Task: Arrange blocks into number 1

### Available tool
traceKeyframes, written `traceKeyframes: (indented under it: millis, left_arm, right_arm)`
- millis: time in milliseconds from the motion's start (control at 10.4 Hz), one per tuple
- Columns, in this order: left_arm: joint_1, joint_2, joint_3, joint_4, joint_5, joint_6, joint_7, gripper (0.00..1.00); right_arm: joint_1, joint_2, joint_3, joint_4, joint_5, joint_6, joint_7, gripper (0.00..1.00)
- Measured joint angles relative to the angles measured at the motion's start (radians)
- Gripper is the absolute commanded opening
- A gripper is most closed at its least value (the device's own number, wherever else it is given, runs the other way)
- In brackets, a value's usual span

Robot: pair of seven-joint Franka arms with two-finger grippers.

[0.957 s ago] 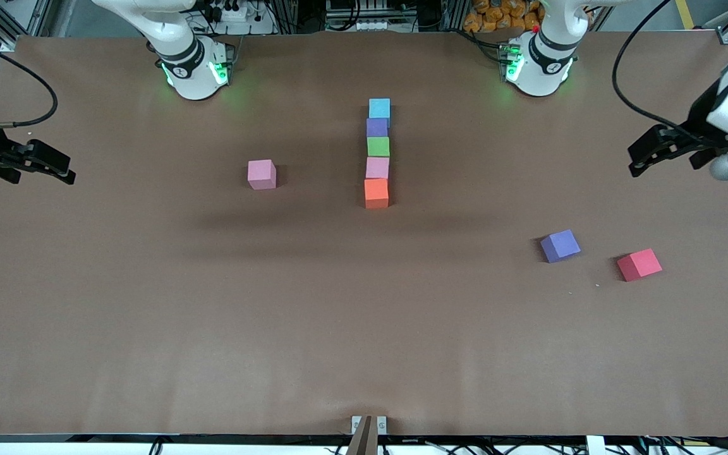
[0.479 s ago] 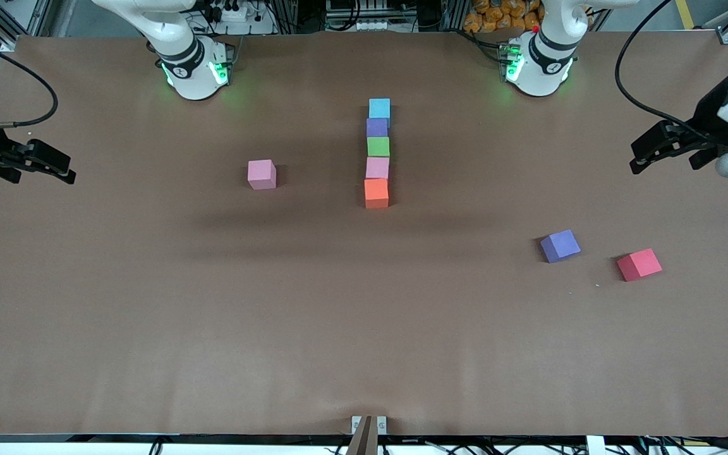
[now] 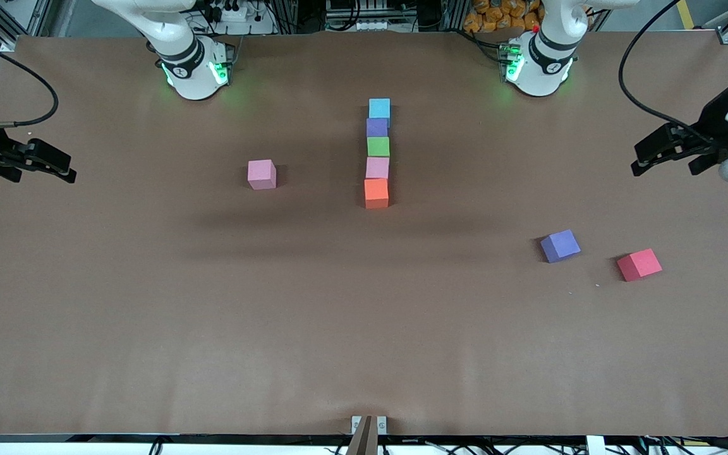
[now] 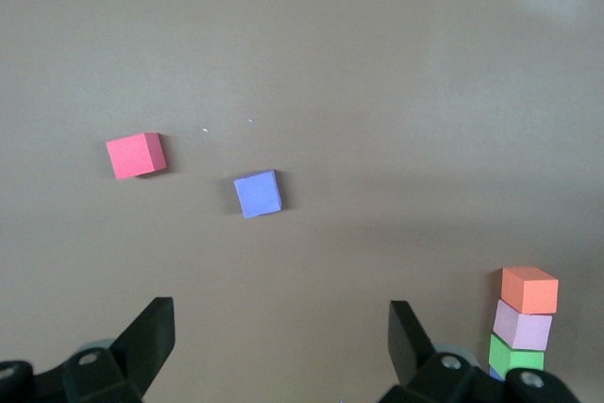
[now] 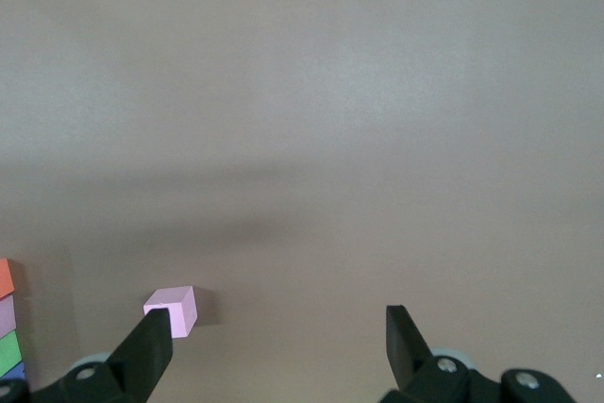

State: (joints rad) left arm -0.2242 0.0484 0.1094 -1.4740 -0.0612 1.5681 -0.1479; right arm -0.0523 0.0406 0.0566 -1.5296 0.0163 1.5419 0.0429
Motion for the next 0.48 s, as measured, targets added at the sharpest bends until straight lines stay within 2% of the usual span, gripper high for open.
traceKeyframes:
  millis: [479]
  left_arm:
    - [-0.004, 0.006, 0.001, -0.043, 0.01, 0.012, 0.003, 1.0]
  right_arm:
    - [0.0, 0.0, 0.0, 0.0, 0.0, -0.001, 0.0, 1.0]
